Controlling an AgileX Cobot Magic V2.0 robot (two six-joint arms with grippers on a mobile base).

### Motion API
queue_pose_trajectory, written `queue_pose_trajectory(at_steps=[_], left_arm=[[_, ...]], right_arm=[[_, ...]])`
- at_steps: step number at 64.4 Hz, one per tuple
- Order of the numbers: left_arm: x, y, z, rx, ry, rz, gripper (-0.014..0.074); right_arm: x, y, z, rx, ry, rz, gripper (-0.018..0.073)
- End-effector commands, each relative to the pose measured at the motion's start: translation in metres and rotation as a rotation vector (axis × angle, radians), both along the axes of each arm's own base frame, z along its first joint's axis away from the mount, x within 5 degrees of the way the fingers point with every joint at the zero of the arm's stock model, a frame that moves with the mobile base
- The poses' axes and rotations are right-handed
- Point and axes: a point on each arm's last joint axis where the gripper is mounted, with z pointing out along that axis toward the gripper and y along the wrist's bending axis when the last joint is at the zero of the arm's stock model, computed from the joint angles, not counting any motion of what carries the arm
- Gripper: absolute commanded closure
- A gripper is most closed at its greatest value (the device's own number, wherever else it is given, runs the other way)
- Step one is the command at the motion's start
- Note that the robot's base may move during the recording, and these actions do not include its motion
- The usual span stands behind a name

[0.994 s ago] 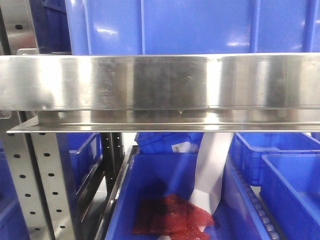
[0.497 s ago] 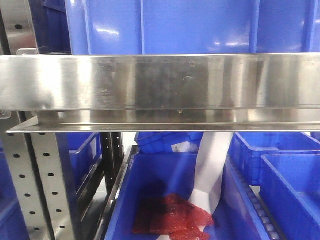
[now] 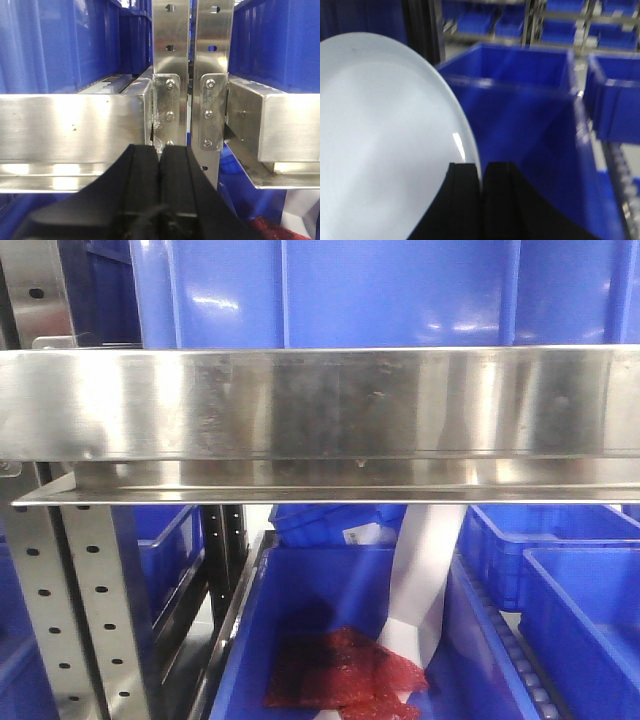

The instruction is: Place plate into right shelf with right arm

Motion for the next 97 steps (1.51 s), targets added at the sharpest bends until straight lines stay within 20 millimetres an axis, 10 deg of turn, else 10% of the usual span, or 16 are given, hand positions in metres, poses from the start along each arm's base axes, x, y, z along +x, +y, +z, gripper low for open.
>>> queue_pose_trajectory(at_steps=[1,19,35,54,72,97], left_arm=[[-0.001,0.001,0.006,-0.010,-0.085,0.010,0.0643],[-0.001,0.001,0.006,-0.010,-0.085,0.010,0.0643],[-0.001,0.001,0.006,-0.010,-0.085,0.010,0.0643],[-0.001,0.001,0.006,-0.010,-0.085,0.010,0.0643],[-0.001,0.001,0.006,-0.010,-0.085,0.010,0.0643],[-0.001,0.001,0.006,-0.010,-0.085,0.010,0.0643]], right_arm=[[0.002,0.005,0.021,0.044,-0.132,0.023,0.0505],[0.013,0.009,0.007,0.027,-0.081,0.023,0.0464],[0.009,0.007,0.008,0.018,-0.056,0.017,-0.0092],[-0.020,-0.003,0.036,0.044,-0.128,0.015,0.0008],[-0.092,-0.030,0.073,0.075,-0.208,0.002,0.0513],[-0.206,-0.072,-0.019,0.029,-0.188,-0.009,0.0505]])
